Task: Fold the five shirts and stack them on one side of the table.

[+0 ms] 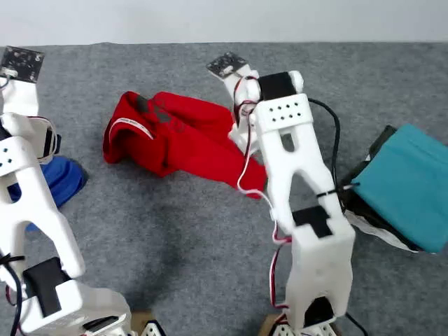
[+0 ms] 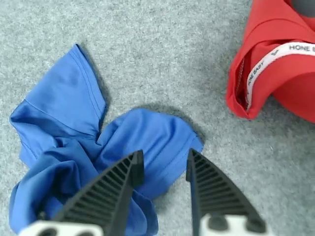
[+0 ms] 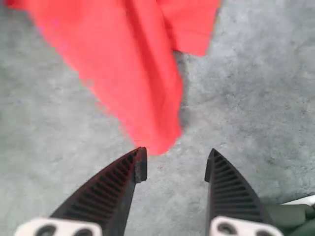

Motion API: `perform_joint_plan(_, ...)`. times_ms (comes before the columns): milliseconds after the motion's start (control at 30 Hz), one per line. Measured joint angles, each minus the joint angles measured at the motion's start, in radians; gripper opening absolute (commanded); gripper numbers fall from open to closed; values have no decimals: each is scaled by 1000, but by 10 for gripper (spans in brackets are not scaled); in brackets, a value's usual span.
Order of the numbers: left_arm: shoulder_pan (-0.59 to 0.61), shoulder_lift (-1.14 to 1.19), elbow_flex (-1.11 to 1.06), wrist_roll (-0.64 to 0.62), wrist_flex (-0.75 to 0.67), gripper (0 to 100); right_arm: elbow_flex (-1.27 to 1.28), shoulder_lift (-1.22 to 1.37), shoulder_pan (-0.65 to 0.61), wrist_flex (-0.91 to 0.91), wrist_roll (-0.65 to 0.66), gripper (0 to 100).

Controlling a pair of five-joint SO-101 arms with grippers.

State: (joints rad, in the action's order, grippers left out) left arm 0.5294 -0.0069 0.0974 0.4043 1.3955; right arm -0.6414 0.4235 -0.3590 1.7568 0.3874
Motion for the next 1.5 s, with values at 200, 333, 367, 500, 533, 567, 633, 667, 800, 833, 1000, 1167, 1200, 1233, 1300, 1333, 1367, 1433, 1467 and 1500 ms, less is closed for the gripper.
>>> perform_joint_plan(200,0,0,0,0,0,151,328,-164,-101,0,2,204)
perform_joint_plan(333,0,0,0,0,0,151,402,-161,-118,-14,2,205)
perform_joint_plan(367,0,0,0,0,0,151,402,-149,-118,-20,2,205)
perform_joint_plan(500,0,0,0,0,0,151,405,-48,-109,-95,41,206)
perform_joint_plan(533,0,0,0,0,0,151,405,-20,-106,-121,48,206)
perform_joint_plan(567,0,0,0,0,0,151,405,6,-103,-141,51,206)
perform_joint_plan(633,0,0,0,0,0,151,405,55,-98,-176,55,206)
perform_joint_plan(667,0,0,0,0,0,151,400,80,-95,-192,58,206)
perform_joint_plan(800,0,0,0,0,0,151,334,173,-69,-216,78,206)
perform_joint_plan(833,0,0,0,0,0,151,310,199,-63,-219,83,206)
perform_joint_plan(1000,0,0,0,0,0,151,203,307,-37,-215,86,206)
perform_joint_plan(1167,0,0,0,0,0,151,130,367,-35,-213,86,205)
perform_joint_plan(1200,0,0,0,0,0,151,115,384,-34,-212,86,205)
perform_joint_plan(1233,0,0,0,0,0,151,101,396,-31,-212,86,204)
perform_joint_plan(1300,0,0,0,0,0,151,83,411,-26,-210,86,196)
perform_joint_plan(1333,0,0,0,0,0,151,77,416,-26,-210,86,177)
perform_joint_plan(1367,0,0,0,0,0,151,75,416,-26,-210,86,150)
perform_joint_plan(1433,0,0,0,0,0,151,69,416,-25,-196,86,84)
perform_joint_plan(1467,0,0,0,0,0,151,58,417,-17,-192,86,53)
perform_joint_plan(1500,0,0,0,0,0,151,48,425,-8,-186,86,26)
